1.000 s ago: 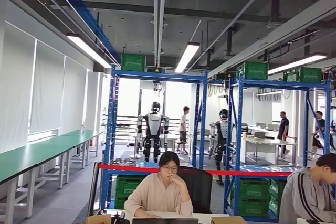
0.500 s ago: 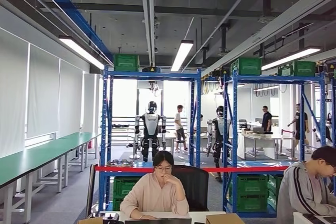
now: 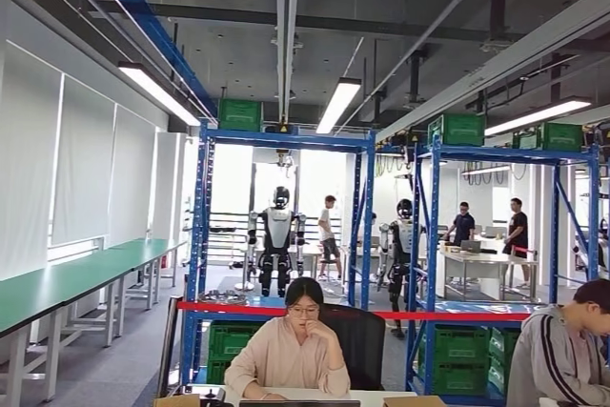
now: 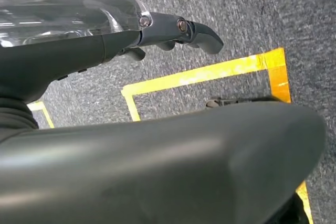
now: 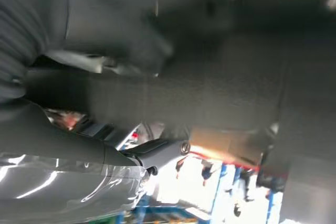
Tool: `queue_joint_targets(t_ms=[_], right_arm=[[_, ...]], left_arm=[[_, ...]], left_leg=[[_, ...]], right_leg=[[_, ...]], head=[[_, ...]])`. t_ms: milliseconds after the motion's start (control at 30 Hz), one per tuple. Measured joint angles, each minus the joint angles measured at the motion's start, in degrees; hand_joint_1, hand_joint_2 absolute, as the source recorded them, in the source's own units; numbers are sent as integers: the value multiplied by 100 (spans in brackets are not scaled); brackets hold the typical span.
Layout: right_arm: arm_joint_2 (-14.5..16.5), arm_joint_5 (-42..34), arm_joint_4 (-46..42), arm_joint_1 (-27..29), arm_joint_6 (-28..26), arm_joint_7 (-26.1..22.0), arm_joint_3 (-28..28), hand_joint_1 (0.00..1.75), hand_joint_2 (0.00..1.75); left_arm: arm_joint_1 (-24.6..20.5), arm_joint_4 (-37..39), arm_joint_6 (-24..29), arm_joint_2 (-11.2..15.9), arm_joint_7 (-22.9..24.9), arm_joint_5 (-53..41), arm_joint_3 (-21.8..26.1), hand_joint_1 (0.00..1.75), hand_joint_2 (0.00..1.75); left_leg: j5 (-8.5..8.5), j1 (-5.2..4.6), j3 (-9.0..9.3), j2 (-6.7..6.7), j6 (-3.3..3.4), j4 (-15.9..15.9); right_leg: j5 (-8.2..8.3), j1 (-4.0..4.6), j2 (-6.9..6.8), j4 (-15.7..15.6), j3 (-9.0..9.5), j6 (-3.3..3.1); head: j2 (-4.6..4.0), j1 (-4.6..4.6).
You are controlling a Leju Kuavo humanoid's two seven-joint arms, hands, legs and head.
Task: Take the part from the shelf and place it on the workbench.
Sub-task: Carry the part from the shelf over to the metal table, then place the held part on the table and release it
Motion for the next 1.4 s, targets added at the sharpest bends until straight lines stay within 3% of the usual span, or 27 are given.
queue_joint_targets(t_ms=[67, 133, 200, 267, 300, 400, 433, 467, 500, 567, 633, 733, 800, 900, 967, 1000, 1033, 1100, 1133, 1167, 1267, 1333, 1400], right_arm=[[27, -18, 3, 16, -2, -69, -20, 0, 0], [58, -59, 3, 12, -2, -165, -39, 0, 0], [85, -132, 4, 13, 0, -303, -63, 0, 0], [108, -241, 3, 12, 14, -486, -87, 0, 0], [121, -309, 2, 12, 25, -595, -96, 0, 0], [151, -546, 1, 48, 51, -950, -110, 0, 0], [154, -645, 1, 70, 58, -1063, -114, 0, 0], [156, -773, -3, 90, 73, -1198, -126, 0, 0], [160, -921, -14, 104, 90, -1339, -146, 0, 0], [173, -1300, -70, 114, 161, -1706, -213, 0, 0], [181, -1711, -159, 124, 292, -2091, -300, 0, 0], [178, -2644, -364, 209, 776, -2782, -462, 0, 0], [165, -3612, -624, 306, 1326, -3314, -598, 0, 0], [138, -5126, -1133, 527, 2275, -3806, -771, 0, 0], [138, -6653, -1759, 901, 3241, -4008, -945, 0, 0], [152, -7495, -2167, 1113, 3716, -4047, -1050, 0, 0], [173, -8235, -2579, 1287, 4093, -4028, -1144, 0, 0], [214, -9018, -3316, 1541, 4448, -3888, -1263, 0, 0], [227, -9149, -3645, 1662, 4511, -3825, -1300, 0, 0], [240, -9204, -3951, 1794, 4551, -3795, -1331, 0, 0], [311, -9484, -4714, 2171, 4748, -3862, -1381, 0, 0], [390, -9689, -5225, 2435, 4946, -3899, -1380, 0, 0], [453, -9789, -5659, 2738, 5151, -3928, -1335, 0, 0]], left_arm=[[-4, 0, 22, 0, -8, -40, 13, 0, 175], [-10, 0, 15, 0, -21, -85, 23, 0, 87], [-6, 0, -1, 0, -44, -125, 42, 0, 0], [2, 0, -4, 0, -56, -154, 64, 0, 0], [2, 0, -2, 0, -57, -172, 73, 0, 0], [4, 0, 18, 2, -38, -225, 99, 0, 0], [11, 0, 24, 2, -29, -243, 113, 0, 0], [18, 0, 28, 3, -20, -256, 128, 0, 0], [22, 0, 30, 4, -14, -267, 141, 0, 0], [19, -1, 26, 7, -5, -281, 168, 0, 0], [9, -1, 11, 9, -2, -291, 200, 0, 0], [22, 0, -48, 7, -17, -330, 247, 0, 0], [28, -1, -91, 7, -56, -374, 269, 0, 0], [22, -2, -151, 10, -122, -443, 317, 0, 0], [26, -2, -205, 9, -183, -506, 346, 0, 0], [29, -2, -230, 9, -213, -534, 362, 0, 0], [27, -2, -246, 9, -236, -560, 376, 0, 0], [9, -2, -258, 7, -257, -592, 400, 0, 0], [-4, -2, -259, 5, -261, -603, 408, 0, 0], [-12, -2, -258, 3, -262, -615, 414, 0, 0], [-4, -1, -240, 1, -262, -657, 445, 0, 0], [5, -1, -216, 0, -266, -662, 484, 0, 0], [15, -1, -186, 1, -267, -655, 535, 0, 0]], left_leg=[[-6, -4, 17, -6, -12, -3], [-7, -8, 18, -6, -48, -10], [9, -4, 29, -6, -111, -45], [-48, 2, 33, 1, -166, -26], [-155, -4, -19, 4, -180, 104], [-677, -21, -459, 9, -196, 1114], [-759, -22, -582, 9, -203, 1393], [-730, -21, -617, 10, -208, 1473], [-589, -18, -538, 12, -211, 1308], [-210, -10, -183, 16, -210, 562], [-39, -10, 51, 15, -184, 42], [-29, -22, 68, 7, -109, -44], [-11, -2, 73, 8, -52, -59], [-8, 13, 76, 9, -12, -64], [-15, 13, 80, -4, -4, -63], [-20, 11, 86, -14, -1, -62], [-26, 7, 95, -23, 0, -63], [-40, -8, 108, -28, -11, -66], [-46, -13, 109, -28, -25, -69], [-45, -14, 106, -28, -47, -72], [-49, -13, 118, -26, -131, -93], [-284, -23, 53, -16, -163, 120], [-715, -25, -165, -8, -179, 751]], right_leg=[[383, 11, 5, -822, 401, -46], [544, 41, 14, -1360, 655, -88], [538, 66, 17, -1444, 682, -125], [582, 44, 5, -1513, 714, -197], [607, 32, -1, -1550, 728, -233], [630, 35, -11, -1573, 728, -273], [629, 39, -13, -1570, 728, -274], [627, 41, -13, -1565, 728, -274], [623, 40, -11, -1557, 729, -270], [598, 41, -3, -1520, 724, -243], [571, 63, 7, -1463, 690, -199], [565, 73, 12, -1444, 667, -136], [432, 62, 9, -1287, 614, -80], [-81, 30, 3, -314, 200, -1], [-221, 18, 2, 190, -37, 14], [-133, 16, 3, 132, -18, 7], [47, 18, 3, -146, 100, -12], [438, 40, 4, -956, 461, -77], [541, 58, 4, -1255, 595, -109], [579, 75, 6, -1418, 669, -132], [601, 76, 4, -1508, 701, -189], [655, 47, -17, -1583, 719, -245], [680, 42, -39, -1609, 714, -274]], head=[[0, 1], [1, 1], [1, 1], [0, 1], [0, 0], [0, 0], [0, 0], [0, 0], [0, 0], [0, 0], [0, -2], [0, -2], [0, -2], [0, -2], [0, -2], [0, -3], [0, -3], [0, -3], [0, -2], [1, -2], [1, -3], [0, -3], [0, -2]])
